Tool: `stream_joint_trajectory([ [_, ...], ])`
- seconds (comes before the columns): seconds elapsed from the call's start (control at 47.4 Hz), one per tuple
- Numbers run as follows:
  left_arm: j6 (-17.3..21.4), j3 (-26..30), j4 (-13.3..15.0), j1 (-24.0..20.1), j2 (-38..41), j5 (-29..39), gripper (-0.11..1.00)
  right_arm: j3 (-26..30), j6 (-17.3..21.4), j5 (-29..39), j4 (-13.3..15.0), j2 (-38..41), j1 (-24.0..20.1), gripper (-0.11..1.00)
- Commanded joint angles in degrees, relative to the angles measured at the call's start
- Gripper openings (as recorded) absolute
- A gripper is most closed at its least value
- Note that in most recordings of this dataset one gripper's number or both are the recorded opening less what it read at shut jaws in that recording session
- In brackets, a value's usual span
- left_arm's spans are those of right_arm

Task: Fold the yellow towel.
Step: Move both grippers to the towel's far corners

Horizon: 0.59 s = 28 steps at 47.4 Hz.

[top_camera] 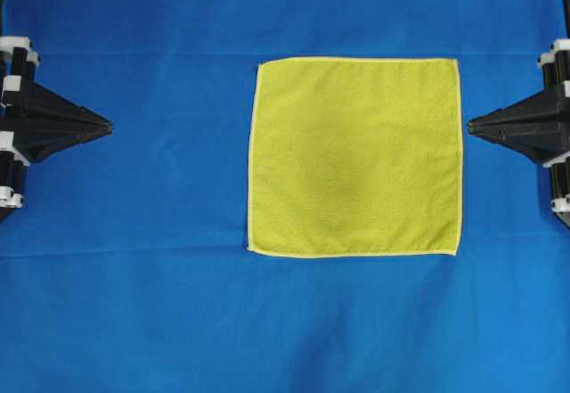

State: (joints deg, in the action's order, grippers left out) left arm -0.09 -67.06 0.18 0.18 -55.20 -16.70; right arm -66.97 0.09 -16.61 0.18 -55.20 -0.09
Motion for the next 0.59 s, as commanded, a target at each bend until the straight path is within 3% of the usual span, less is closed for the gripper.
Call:
stream_joint_trajectory([
  [0.0, -0.26, 2.64, 1.05, -0.7, 2.11, -0.88, 0.0, 1.14, 0.35, -0.26, -0.18, 0.09, 0.0, 0.0],
  [0.253, 0.35, 8.88, 1.05, -2.64, 15.03, -0.88, 0.0, 3.69, 0.44, 10.63, -0.18, 0.62, 3.16, 0.0],
  [0.57, 0.09, 16.26, 1.05, -10.55, 32.61, 0.26, 0.01, 3.6, 0.44, 22.32, -0.09, 2.99, 16.79, 0.0],
])
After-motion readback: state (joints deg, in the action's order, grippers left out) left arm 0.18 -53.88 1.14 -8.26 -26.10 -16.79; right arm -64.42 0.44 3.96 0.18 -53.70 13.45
